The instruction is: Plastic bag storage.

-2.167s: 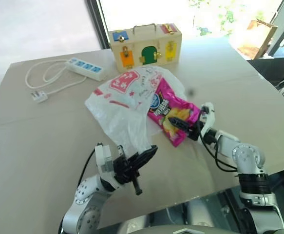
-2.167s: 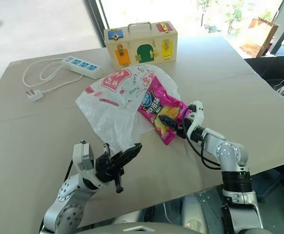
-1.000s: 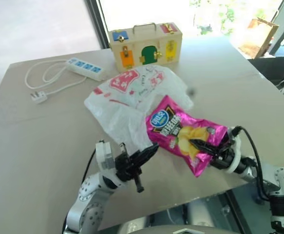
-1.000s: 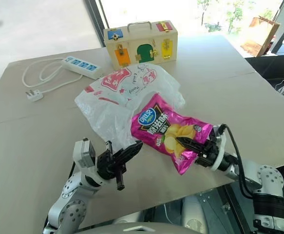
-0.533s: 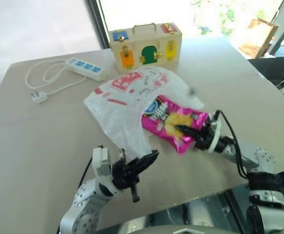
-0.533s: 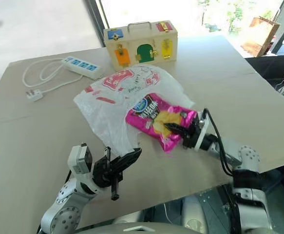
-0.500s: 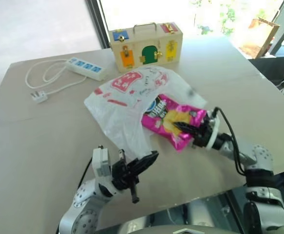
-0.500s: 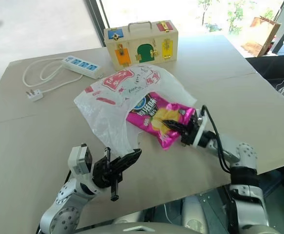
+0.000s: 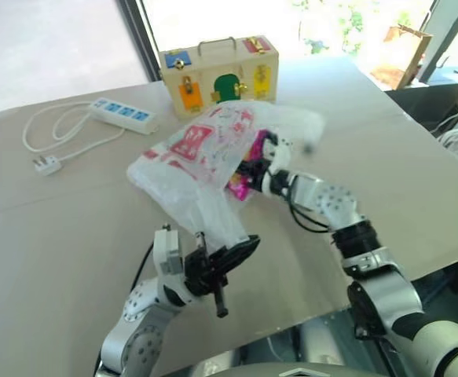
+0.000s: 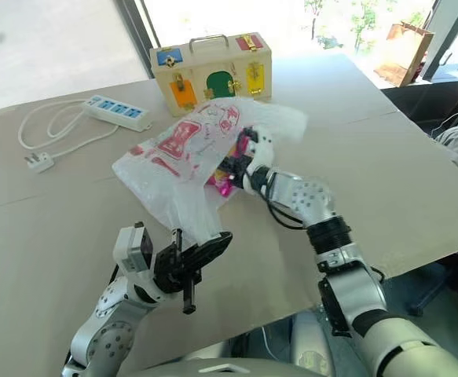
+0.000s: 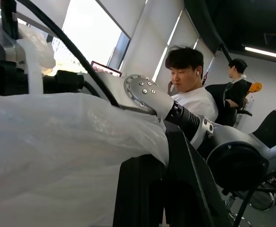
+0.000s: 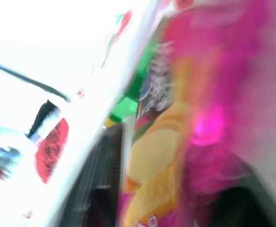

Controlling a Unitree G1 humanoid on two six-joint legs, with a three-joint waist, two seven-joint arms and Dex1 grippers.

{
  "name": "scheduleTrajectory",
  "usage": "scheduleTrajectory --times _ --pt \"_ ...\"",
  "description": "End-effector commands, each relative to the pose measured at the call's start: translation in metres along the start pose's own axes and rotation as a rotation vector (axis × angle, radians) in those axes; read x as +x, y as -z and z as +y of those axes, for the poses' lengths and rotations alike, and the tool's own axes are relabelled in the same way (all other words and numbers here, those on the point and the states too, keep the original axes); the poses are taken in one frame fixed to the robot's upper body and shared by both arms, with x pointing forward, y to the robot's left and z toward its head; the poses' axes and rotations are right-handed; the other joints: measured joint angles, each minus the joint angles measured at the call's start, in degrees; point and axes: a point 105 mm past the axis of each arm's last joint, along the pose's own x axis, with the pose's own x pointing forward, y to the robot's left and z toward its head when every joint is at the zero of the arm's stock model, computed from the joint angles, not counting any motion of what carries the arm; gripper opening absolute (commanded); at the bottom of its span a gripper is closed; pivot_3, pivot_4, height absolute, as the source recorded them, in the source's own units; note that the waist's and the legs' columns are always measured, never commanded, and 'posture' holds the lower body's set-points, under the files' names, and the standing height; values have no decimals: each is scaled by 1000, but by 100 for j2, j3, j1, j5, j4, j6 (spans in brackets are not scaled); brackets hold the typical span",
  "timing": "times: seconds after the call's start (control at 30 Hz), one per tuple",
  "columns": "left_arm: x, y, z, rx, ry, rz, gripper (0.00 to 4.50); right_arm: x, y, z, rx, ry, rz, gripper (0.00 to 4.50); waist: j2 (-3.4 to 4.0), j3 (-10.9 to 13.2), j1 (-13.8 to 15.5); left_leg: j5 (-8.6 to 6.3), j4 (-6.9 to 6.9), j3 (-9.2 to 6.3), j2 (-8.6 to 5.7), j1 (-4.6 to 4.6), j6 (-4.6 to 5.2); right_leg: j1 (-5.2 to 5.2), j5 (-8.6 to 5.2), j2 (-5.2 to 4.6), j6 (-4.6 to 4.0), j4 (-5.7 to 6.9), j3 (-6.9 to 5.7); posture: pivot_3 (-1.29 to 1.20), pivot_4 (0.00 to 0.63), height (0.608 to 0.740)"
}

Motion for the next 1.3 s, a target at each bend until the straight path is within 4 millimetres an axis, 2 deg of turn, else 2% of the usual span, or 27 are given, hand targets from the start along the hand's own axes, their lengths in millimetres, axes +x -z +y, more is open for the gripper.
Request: scheduleTrajectory --times 0.03,0.07,0.1,0.2,0.27,0.47,0.5,0.6,0.63,0.8,0.9,1.0,1.13,1.17,1.2,1.3 --pt "0 -4 1 30 -3 -14 0 -16 15 -9 -248 -36 83 3784 -2 -1 29 0 4 -4 -6 -3 0 1 0 -7 0 -1 -6 0 150 740" --pt "0 -5 1 32 -6 -14 0 -22 16 -13 -248 -35 89 4240 -4 -1 38 0 6 -5 -8 -3 1 2 0 -10 0 -1 -7 0 150 740" --pt "0 -5 2 34 -10 -13 0 -35 12 -19 -262 -40 92 4394 -3 0 46 0 7 -4 -9 -7 1 2 0 -12 0 -4 -10 0 150 740" --pt "-1 -5 4 36 -16 -13 0 -64 0 -28 -307 -58 96 4394 -4 0 53 0 8 -6 -6 -8 0 2 0 -13 0 -6 -13 0 150 740" --pt "-1 -5 5 36 -20 -14 0 -94 -14 -29 -337 -107 90 4394 -5 1 55 0 7 -7 -5 -7 0 3 0 -13 0 -6 -13 0 150 740" --pt "2 -5 5 32 -23 -22 0 -148 -23 -16 -421 -227 155 4394 -8 3 74 -1 -3 -3 1 -6 1 7 0 -13 0 -14 -9 0 150 740" --pt "3 -5 5 31 -23 -23 0 -156 -29 -12 -451 -233 133 4394 -10 4 87 -2 -3 -4 2 -8 1 8 0 -13 0 -18 -11 0 150 740" --pt "4 -4 5 28 -24 -23 0 -166 -95 -17 -579 -94 -189 4394 -14 7 92 -2 -1 1 1 -7 3 10 1 -15 1 -20 -6 0 150 740" --pt "4 -4 5 27 -24 -23 0 -167 -102 -22 -613 -53 -216 4394 -14 8 91 -2 0 5 0 -6 3 10 2 -15 2 -20 -3 0 150 740" --pt "6 -4 5 21 -25 -29 0 -155 -77 -62 -897 134 -16 4394 -29 -2 197 -3 -1 -2 1 0 2 7 1 -12 1 -17 -13 0 150 740" --pt "7 -4 4 20 -26 -30 0 -148 -50 -60 -882 37 51 4394 -30 0 191 -3 -2 2 -2 -5 2 7 1 -16 2 -21 -10 0 150 740" --pt "7 -5 6 25 -36 -34 0 -142 -37 -71 -925 56 103 4394 -29 1 175 -3 -1 5 -3 -9 2 6 1 -18 2 -22 -6 0 150 740" --pt "8 -6 7 31 -40 -37 0 -138 -21 -70 -876 0 149 4394 -29 1 182 -2 3 2 -1 -5 2 10 2 -14 2 -18 -8 0 150 740" --pt "8 -6 7 33 -43 -37 0 -139 -19 -70 -877 -11 160 3856 -29 1 183 -2 3 2 0 -4 2 10 2 -14 2 -17 -8 0 150 740" --pt "8 -7 7 35 -45 -38 0 -139 -18 -69 -875 -20 165 3589 -29 1 183 -2 3 2 0 -4 2 10 2 -14 2 -17 -8 0 150 740" --pt "8 -7 8 37 -49 -38 0 -140 -18 -69 -862 -32 165 2078 -29 1 184 -2 3 2 -1 -5 2 10 2 -15 2 -19 -7 0 150 740"
